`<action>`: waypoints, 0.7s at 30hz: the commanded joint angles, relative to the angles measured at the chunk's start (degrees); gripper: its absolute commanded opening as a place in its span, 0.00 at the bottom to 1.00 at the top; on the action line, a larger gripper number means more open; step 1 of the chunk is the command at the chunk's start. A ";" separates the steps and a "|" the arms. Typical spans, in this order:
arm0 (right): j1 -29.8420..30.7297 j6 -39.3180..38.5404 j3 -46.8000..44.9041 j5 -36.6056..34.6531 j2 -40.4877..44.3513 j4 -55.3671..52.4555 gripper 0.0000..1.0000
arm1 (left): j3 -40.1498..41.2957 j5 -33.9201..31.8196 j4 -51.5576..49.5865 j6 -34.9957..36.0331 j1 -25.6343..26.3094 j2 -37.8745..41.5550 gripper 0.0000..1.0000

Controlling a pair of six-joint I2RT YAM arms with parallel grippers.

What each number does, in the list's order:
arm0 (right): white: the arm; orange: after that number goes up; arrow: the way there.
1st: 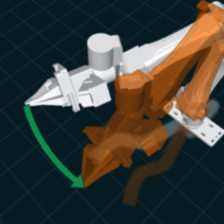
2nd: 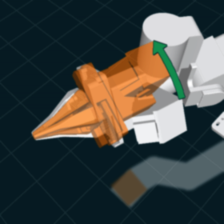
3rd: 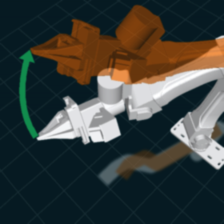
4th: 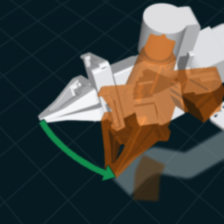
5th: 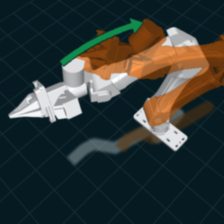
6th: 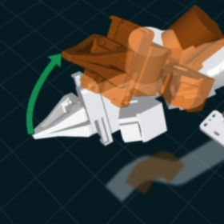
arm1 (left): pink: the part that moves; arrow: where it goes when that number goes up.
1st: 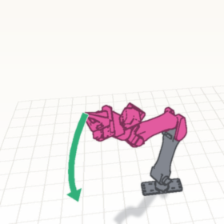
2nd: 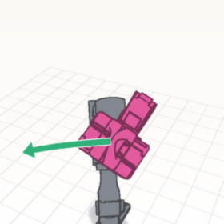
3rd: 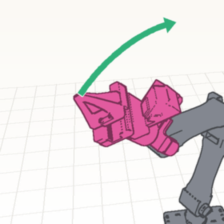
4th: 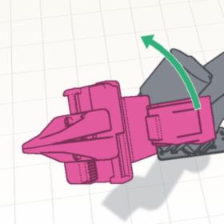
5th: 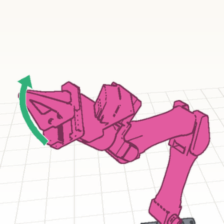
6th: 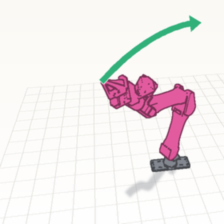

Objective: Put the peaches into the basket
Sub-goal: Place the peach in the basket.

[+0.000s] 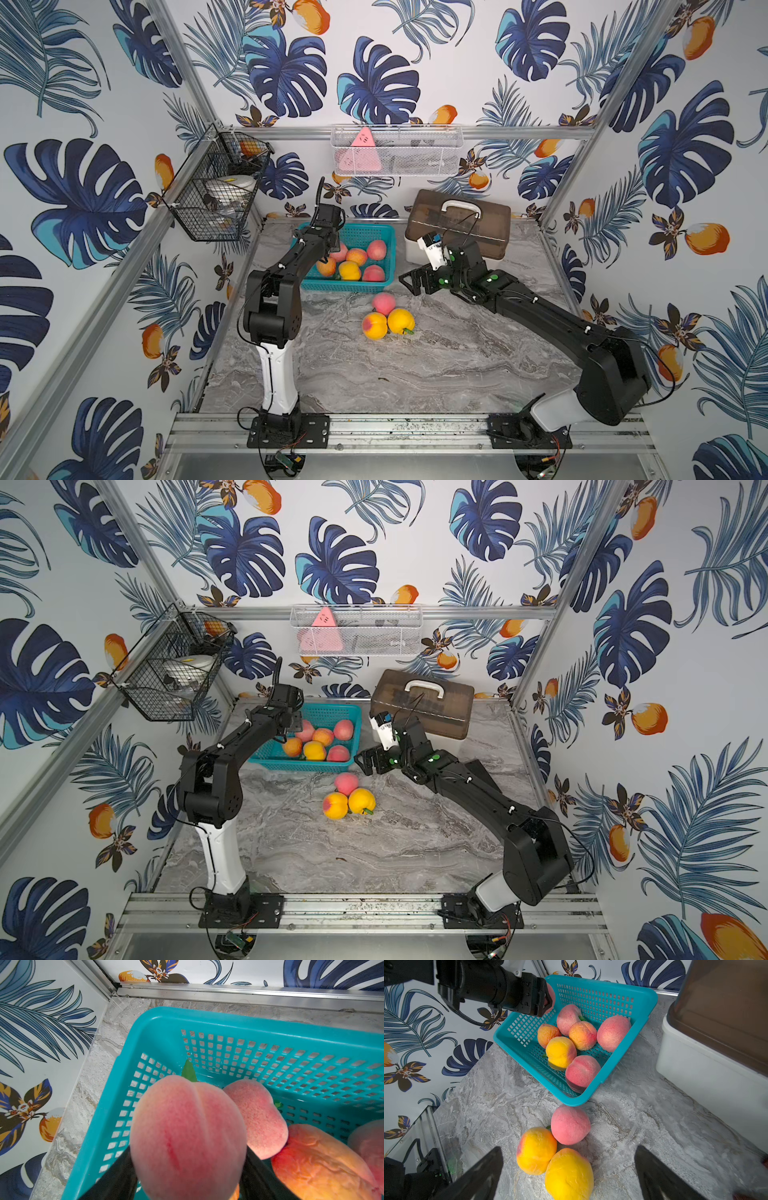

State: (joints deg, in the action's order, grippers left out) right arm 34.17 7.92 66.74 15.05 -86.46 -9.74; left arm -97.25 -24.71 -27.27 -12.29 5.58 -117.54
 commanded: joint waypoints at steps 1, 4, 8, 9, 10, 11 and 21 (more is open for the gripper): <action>-0.27 0.01 -0.21 -0.17 0.55 1.15 1.00 | -1.28 -1.41 0.72 0.69 -0.41 -1.34 0.67; -0.53 0.07 -0.36 -0.02 0.59 1.37 1.00 | -1.71 -1.06 0.72 0.53 -0.88 -2.46 0.67; -0.70 -0.08 -0.21 0.07 0.41 1.19 1.00 | -2.76 -1.33 0.64 0.80 -1.10 -3.82 0.67; -0.78 -0.10 -0.21 0.16 0.41 1.13 1.00 | -2.93 -1.59 0.64 0.99 -1.06 -4.09 0.68; -0.86 -0.16 -0.21 0.16 0.50 1.11 1.00 | -3.18 -1.82 0.62 1.13 -1.16 -4.39 0.68; -0.95 -0.21 -0.38 0.16 0.58 1.20 1.00 | -3.42 -1.78 0.60 1.13 -1.27 -4.65 0.68; -0.93 -0.16 0.10 0.86 0.15 0.89 1.00 | -4.69 -1.22 0.72 0.96 -1.72 -7.64 0.67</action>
State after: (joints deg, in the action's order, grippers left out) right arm 33.23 7.92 66.39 15.42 -86.21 -9.72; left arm -101.25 -25.28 -27.05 -11.86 4.05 -124.62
